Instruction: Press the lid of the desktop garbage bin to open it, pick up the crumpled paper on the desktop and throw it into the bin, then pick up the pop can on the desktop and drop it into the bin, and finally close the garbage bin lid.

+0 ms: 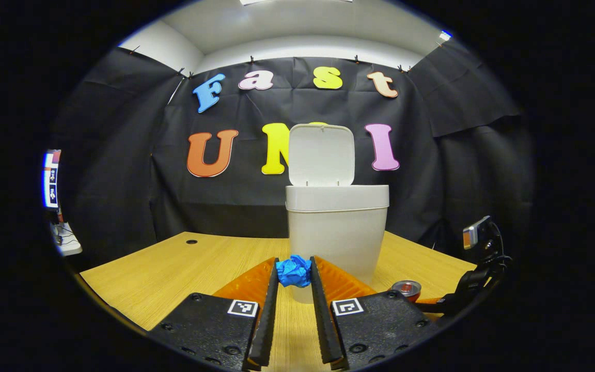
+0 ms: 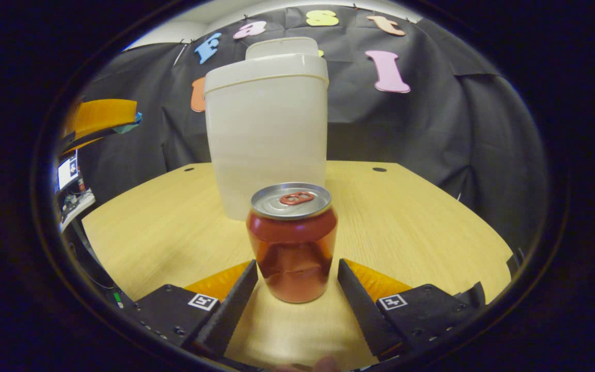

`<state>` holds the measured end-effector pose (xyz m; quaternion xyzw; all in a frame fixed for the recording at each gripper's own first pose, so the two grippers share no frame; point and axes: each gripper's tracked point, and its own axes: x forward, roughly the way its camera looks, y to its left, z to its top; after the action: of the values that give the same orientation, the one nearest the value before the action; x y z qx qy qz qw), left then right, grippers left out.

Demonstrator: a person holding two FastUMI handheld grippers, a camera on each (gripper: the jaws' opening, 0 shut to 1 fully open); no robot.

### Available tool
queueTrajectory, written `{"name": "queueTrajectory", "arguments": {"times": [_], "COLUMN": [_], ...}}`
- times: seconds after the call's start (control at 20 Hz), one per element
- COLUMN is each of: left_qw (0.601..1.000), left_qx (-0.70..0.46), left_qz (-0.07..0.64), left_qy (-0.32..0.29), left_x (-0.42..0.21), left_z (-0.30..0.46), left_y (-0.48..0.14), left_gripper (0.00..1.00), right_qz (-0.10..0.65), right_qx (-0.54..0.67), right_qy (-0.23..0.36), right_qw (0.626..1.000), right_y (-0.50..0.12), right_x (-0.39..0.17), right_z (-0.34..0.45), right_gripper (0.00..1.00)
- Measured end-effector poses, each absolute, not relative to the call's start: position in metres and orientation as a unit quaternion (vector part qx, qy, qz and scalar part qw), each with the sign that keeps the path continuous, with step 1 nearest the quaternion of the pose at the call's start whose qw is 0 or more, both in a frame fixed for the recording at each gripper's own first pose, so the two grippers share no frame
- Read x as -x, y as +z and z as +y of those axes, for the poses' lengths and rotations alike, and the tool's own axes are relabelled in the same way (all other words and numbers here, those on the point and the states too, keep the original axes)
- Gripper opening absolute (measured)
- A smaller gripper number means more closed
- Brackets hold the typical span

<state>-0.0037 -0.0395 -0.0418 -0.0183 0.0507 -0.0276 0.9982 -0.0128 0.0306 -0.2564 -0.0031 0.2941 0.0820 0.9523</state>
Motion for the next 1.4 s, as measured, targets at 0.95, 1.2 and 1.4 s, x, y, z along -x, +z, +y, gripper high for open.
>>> {"name": "queueTrajectory", "arguments": {"times": [0.95, 1.2, 1.4], "left_qw": [0.998, 0.999, 0.999], "left_qx": [0.04, 0.025, 0.034], "left_qz": [0.026, -0.004, -0.018], "left_qy": [-0.047, -0.031, -0.038], "left_x": [-0.039, -0.086, -0.119], "left_z": [-0.064, -0.058, -0.062], "left_y": [0.011, 0.07, 0.103], "left_gripper": [0.38, 0.38, 0.37], "right_qz": [0.265, 0.258, 0.251], "right_qx": [-0.034, -0.057, -0.075], "right_qy": [0.101, 0.084, 0.083], "right_qw": [0.958, 0.961, 0.961], "right_y": [-0.212, -0.199, -0.187], "right_x": [0.011, 0.019, 0.026], "right_z": [0.002, -0.037, -0.051], "right_gripper": [0.8, 0.79, 0.79]}}
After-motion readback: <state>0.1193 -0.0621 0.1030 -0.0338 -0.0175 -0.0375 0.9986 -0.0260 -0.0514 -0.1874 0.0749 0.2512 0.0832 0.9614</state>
